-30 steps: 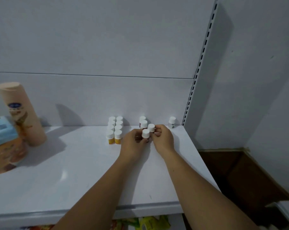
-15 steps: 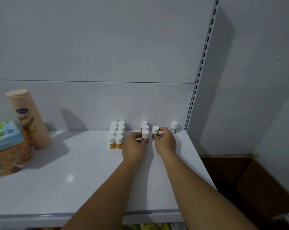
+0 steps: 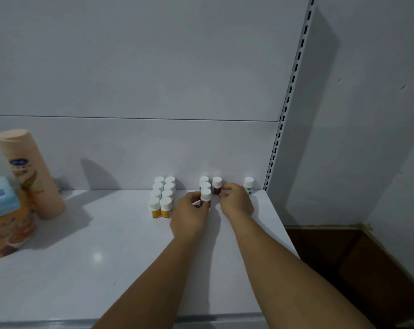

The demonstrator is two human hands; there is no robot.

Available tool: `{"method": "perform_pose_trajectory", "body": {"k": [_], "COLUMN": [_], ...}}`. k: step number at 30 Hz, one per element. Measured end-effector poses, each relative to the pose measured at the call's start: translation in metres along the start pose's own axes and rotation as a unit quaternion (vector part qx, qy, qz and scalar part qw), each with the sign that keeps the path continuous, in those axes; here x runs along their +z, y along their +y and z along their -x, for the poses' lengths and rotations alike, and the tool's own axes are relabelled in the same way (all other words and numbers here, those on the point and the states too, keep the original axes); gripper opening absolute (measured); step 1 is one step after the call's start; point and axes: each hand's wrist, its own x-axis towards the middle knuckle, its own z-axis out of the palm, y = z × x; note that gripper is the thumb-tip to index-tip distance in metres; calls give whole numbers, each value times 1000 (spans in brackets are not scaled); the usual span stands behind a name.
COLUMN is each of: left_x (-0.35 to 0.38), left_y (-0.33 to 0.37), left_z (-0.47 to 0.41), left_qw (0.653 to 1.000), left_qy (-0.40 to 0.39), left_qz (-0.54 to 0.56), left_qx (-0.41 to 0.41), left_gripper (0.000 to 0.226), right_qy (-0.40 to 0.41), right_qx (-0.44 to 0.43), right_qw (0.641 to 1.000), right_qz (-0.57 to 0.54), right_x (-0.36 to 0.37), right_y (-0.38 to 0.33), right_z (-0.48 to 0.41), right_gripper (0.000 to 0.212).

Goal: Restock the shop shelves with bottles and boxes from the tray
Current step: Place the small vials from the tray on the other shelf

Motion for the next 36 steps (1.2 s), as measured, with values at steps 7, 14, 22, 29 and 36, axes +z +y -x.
{"method": "perform_pose_trajectory", "body": {"k": [7, 14, 22, 29, 36], "left_x": [4, 1, 2, -1, -2], "left_y": [0, 1, 10, 5, 6], "left_z": [3, 4, 11, 6, 5], "left_qw": [999, 1000, 999, 1000, 1000], "left_qy": [21, 8, 22, -6, -8], "left_qz": [-13, -19, -19, -26, -19], "left_qx": [-20, -15, -14, 0, -1], "left_gripper": [26, 25, 24, 26, 27], "right_qy": [-36, -55, -15, -31, -28], "right_qx": [-36, -44, -131, -150, -150], "right_qw": [999, 997, 990, 985, 986], "right_qz": [-2, -4, 43, 73, 75], "right_x": [-2, -6, -2, -1, 1], "right_y": [2, 1, 3, 2, 4], "right_z": [6, 10, 26, 26, 24], "right_gripper": [36, 41, 46, 52, 47]}}
